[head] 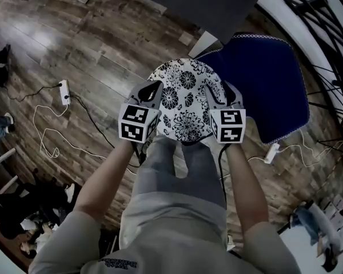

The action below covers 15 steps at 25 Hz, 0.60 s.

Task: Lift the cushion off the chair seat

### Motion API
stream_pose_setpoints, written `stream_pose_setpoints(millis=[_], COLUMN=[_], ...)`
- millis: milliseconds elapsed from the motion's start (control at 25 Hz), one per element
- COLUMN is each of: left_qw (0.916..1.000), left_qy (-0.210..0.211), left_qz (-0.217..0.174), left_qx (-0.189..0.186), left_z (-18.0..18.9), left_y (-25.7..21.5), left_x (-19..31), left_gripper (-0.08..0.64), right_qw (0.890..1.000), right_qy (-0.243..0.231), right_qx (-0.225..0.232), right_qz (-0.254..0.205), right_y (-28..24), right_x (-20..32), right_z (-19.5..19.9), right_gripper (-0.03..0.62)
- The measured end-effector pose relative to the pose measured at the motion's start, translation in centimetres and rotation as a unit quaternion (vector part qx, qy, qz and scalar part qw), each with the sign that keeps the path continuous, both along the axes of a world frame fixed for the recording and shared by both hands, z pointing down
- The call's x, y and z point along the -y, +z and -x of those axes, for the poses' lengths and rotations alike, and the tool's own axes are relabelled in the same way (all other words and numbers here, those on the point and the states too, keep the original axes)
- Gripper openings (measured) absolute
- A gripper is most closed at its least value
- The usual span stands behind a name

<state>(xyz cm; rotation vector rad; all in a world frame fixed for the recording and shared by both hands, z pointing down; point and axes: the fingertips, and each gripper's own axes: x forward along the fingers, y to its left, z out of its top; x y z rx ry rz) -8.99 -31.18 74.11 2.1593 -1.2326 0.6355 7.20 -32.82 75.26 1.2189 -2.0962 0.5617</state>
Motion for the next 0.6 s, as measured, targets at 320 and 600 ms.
stream_pose_setpoints(millis=[320, 600], left_qw=[0.9935, 0.9898], left_qy=[0.013, 0.007], left_qz=[0.111, 0.142], left_qx=[0.021, 0.007], left_z=[0.1, -0.9], left_y=[16.6, 22.2], left_x=[-3.3, -5.0], left_gripper=[0.005, 0.005], right_qw=[0.996, 0.99], right_qy=[-0.008, -0.023], right_qx=[-0.032, -0.057], right_qz=[0.084, 0.13], right_y=[14.4, 21.6], right_x=[-3.0, -5.9], right_z=[-0.7, -1.1], right_gripper=[0.207, 0.223])
